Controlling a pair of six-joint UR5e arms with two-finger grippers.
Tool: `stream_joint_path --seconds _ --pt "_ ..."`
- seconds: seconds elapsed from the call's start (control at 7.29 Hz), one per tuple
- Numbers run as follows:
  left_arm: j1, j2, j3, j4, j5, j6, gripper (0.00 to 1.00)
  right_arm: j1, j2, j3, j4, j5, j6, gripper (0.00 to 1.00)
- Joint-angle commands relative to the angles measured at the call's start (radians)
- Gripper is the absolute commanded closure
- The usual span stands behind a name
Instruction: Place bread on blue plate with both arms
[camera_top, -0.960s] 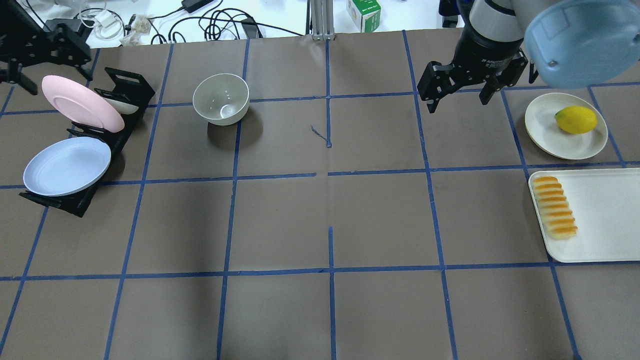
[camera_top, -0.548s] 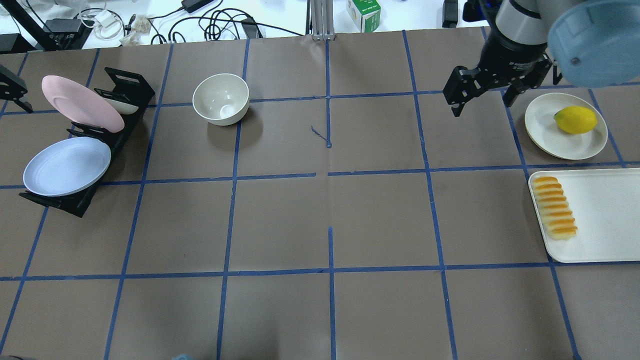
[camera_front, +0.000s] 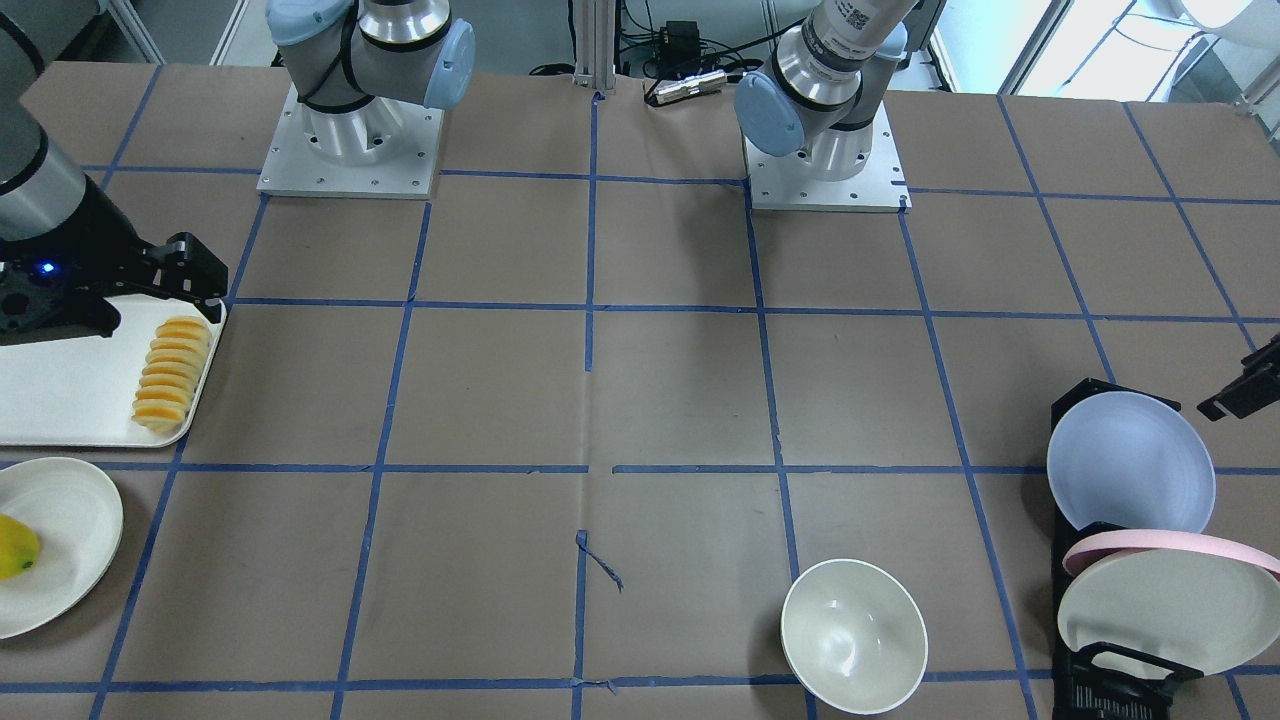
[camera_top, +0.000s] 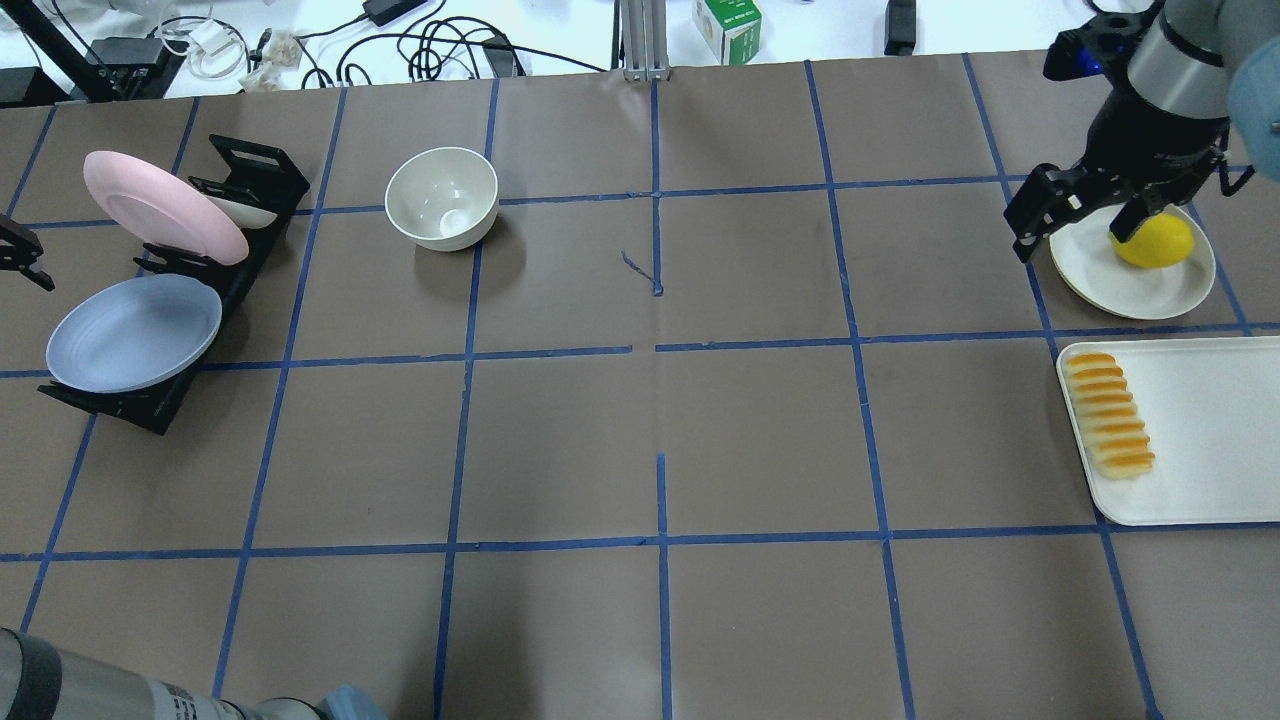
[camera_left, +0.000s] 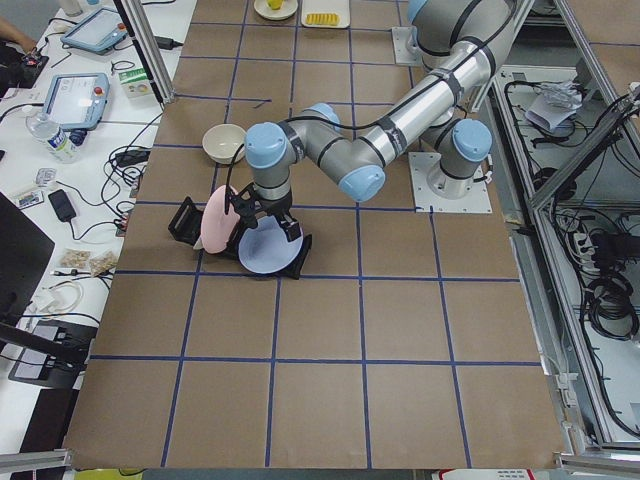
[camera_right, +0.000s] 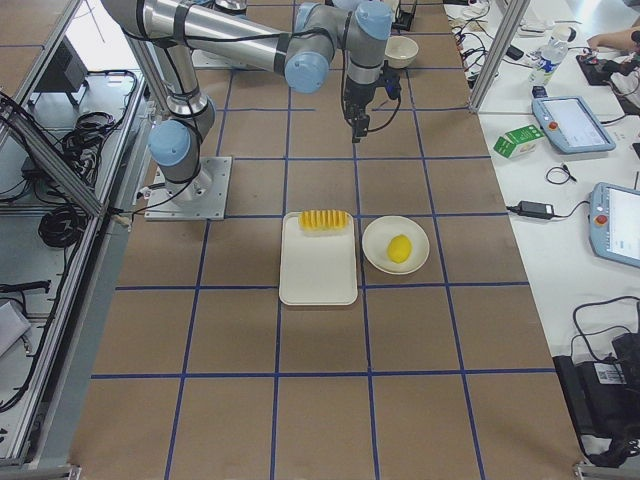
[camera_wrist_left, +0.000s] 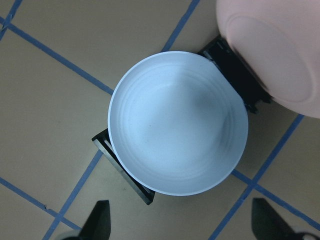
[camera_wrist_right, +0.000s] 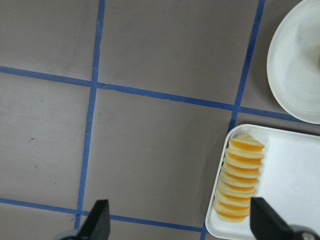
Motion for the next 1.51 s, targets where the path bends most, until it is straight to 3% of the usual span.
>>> stream_joint_path --seconds 0.0,0.27,0.55,1.1,1.37 --pt "0.059 -0.103 -0.002 0.106 -0.007 0.059 0.0 -0.06 -0.006 0.052 -0.026 0.006 -0.062 0.0" --pt "0.066 -0.143 -0.004 0.106 -0.011 0.059 0.03 -0.068 -0.017 0.107 -0.11 -0.004 -0.114 0.0" --pt "0.07 -0.169 -0.007 0.106 -0.005 0.062 0.15 -0.111 -0.02 0.18 -0.19 0.005 -0.136 0.0" --pt "0.074 -0.173 -0.008 0.099 -0.013 0.068 0.69 -0.156 -0.032 0.291 -0.264 0.017 -0.144 0.0" --pt "0.074 -0.168 -0.005 0.094 -0.008 0.066 0.84 -0.163 -0.035 0.317 -0.328 0.0 -0.145 0.0"
